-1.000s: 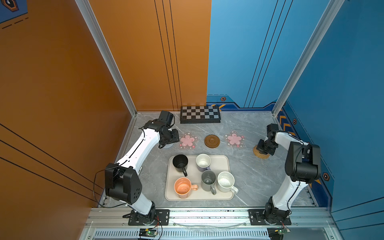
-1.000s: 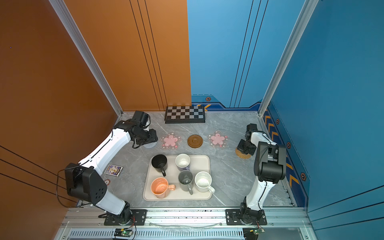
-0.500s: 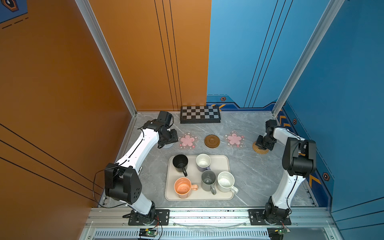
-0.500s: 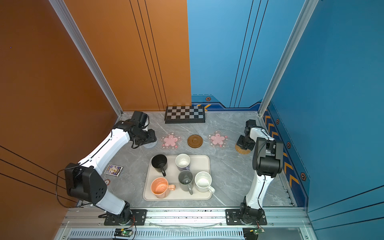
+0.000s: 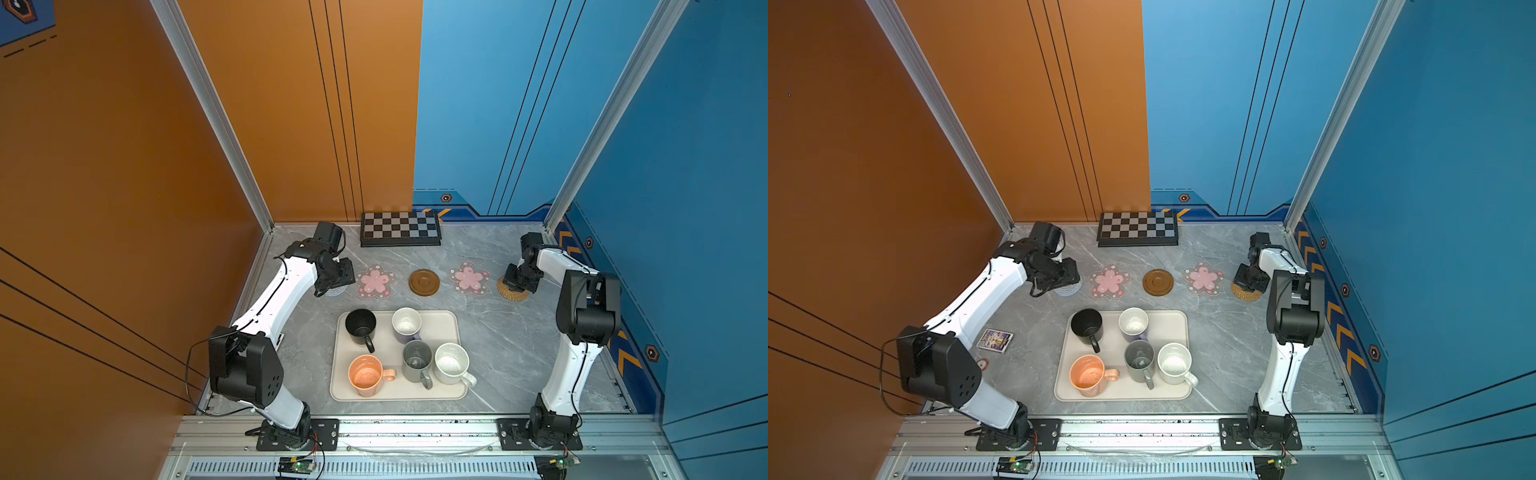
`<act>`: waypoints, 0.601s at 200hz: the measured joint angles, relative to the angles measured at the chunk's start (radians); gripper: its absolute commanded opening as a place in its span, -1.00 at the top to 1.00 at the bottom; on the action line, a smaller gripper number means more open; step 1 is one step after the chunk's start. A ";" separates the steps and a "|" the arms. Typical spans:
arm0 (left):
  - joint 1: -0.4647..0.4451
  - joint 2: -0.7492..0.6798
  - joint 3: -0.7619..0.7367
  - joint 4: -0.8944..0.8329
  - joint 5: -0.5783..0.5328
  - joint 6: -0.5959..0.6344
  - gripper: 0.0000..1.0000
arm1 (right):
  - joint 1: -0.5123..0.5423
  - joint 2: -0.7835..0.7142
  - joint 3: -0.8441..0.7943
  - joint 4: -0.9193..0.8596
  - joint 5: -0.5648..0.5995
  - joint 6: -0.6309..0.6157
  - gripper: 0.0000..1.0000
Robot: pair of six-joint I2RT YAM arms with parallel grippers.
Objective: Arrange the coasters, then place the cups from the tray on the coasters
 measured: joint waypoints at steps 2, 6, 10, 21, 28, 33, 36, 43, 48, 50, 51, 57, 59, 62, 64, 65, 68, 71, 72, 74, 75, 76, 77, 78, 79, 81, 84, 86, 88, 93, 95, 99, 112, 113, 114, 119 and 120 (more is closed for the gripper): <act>0.001 0.000 0.000 0.000 0.000 0.000 -0.22 | 0.001 0.001 0.002 -0.001 0.000 -0.001 1.00; 0.003 0.000 0.000 0.000 0.000 0.000 -0.22 | 0.002 0.003 0.005 -0.003 0.002 -0.004 1.00; 0.004 0.000 0.000 0.000 0.000 0.000 -0.22 | 0.005 0.005 0.008 -0.005 0.005 -0.008 1.00; 0.005 0.000 0.000 0.000 0.000 0.000 -0.22 | 0.010 0.008 0.015 -0.009 0.014 -0.020 1.00; 0.005 0.000 0.000 0.000 -0.001 0.000 -0.22 | 0.015 0.010 0.020 -0.013 0.023 -0.027 1.00; 0.006 0.000 0.000 0.000 -0.001 0.000 -0.22 | 0.018 0.012 0.022 -0.014 0.026 -0.030 1.00; 0.008 0.000 0.000 0.000 -0.001 0.000 -0.22 | 0.020 0.012 0.023 -0.015 0.029 -0.034 1.00; 0.008 0.000 0.000 0.000 -0.001 0.000 -0.22 | 0.023 0.013 0.024 -0.017 0.034 -0.040 1.00; 0.009 0.000 0.000 0.000 -0.002 0.000 -0.22 | 0.025 0.014 0.026 -0.019 0.036 -0.045 1.00; 0.009 0.000 0.000 0.000 -0.002 0.000 -0.22 | 0.026 0.014 0.027 -0.020 0.037 -0.047 1.00; 0.010 0.000 0.000 0.000 -0.002 0.000 -0.22 | 0.026 0.014 0.027 -0.020 0.038 -0.047 1.00; 0.010 0.000 0.000 0.000 -0.003 0.000 -0.22 | 0.028 0.015 0.028 -0.021 0.042 -0.050 1.00; 0.011 0.000 0.000 0.000 -0.003 0.000 -0.22 | 0.029 0.015 0.029 -0.022 0.043 -0.053 1.00; 0.011 0.000 0.000 0.000 -0.003 0.000 -0.22 | 0.029 0.016 0.030 -0.023 0.045 -0.056 1.00; 0.011 0.000 0.000 0.000 -0.003 0.000 -0.22 | 0.029 0.016 0.031 -0.023 0.045 -0.056 1.00; 0.012 0.000 0.000 0.000 -0.003 0.000 -0.22 | 0.029 0.016 0.031 -0.023 0.045 -0.056 1.00; 0.013 0.000 0.000 0.000 -0.003 0.000 -0.22 | 0.030 0.016 0.031 -0.024 0.048 -0.059 1.00; 0.013 0.000 0.000 0.000 -0.003 0.000 -0.22 | 0.031 0.016 0.031 -0.024 0.049 -0.062 1.00; 0.013 0.000 0.000 0.000 -0.003 0.000 -0.22 | 0.031 0.016 0.031 -0.024 0.049 -0.063 1.00; 0.014 0.000 0.000 0.000 -0.003 0.000 -0.22 | 0.032 0.016 0.031 -0.024 0.051 -0.066 1.00; 0.014 0.000 0.000 0.000 -0.003 0.000 -0.22 | 0.032 0.016 0.031 -0.024 0.051 -0.066 1.00; 0.014 0.000 0.000 0.000 -0.003 0.000 -0.22 | 0.032 0.016 0.031 -0.024 0.051 -0.067 1.00; 0.015 0.000 0.000 0.000 -0.003 0.000 -0.22 | 0.032 0.016 0.031 -0.024 0.052 -0.067 1.00; 0.015 0.000 0.000 0.000 -0.003 0.000 -0.22 | 0.033 0.016 0.031 -0.024 0.052 -0.068 1.00; 0.015 0.000 0.000 0.000 -0.003 0.000 -0.22 | 0.033 0.016 0.031 -0.024 0.053 -0.068 1.00; 0.016 0.000 0.000 0.000 -0.003 0.000 -0.22 | 0.034 0.016 0.031 -0.024 0.054 -0.069 1.00; 0.017 0.000 0.000 0.000 -0.003 0.000 -0.22 | 0.034 0.016 0.031 -0.024 0.056 -0.071 1.00; 0.017 0.000 0.000 0.000 -0.003 0.000 -0.22 | 0.034 0.016 0.031 -0.024 0.058 -0.072 1.00; 0.018 0.000 0.000 0.000 -0.003 0.000 -0.22 | 0.035 0.016 0.031 -0.024 0.059 -0.074 1.00; 0.018 0.000 0.000 0.000 -0.003 0.000 -0.22 | 0.035 0.016 0.031 -0.024 0.061 -0.075 1.00; 0.019 0.000 0.000 0.000 -0.003 0.000 -0.22 | 0.035 0.016 0.031 -0.024 0.062 -0.075 1.00; 0.020 0.000 0.000 0.000 -0.003 0.000 -0.22 | 0.035 0.016 0.031 -0.024 0.064 -0.076 1.00; 0.022 0.000 0.000 0.000 -0.003 0.001 -0.22 | 0.035 0.016 0.031 -0.025 0.072 -0.083 1.00; 0.022 0.000 0.000 0.000 -0.003 0.001 -0.22 | 0.035 0.016 0.031 -0.025 0.074 -0.084 1.00; 0.022 0.000 0.000 0.000 -0.003 0.001 -0.22 | 0.035 0.016 0.031 -0.026 0.075 -0.085 1.00; 0.023 0.000 0.000 0.000 -0.003 0.001 -0.22 | 0.035 0.018 0.033 -0.030 0.079 -0.088 1.00; 0.023 0.000 0.000 0.000 -0.003 0.001 -0.22 | 0.035 0.018 0.034 -0.031 0.080 -0.090 1.00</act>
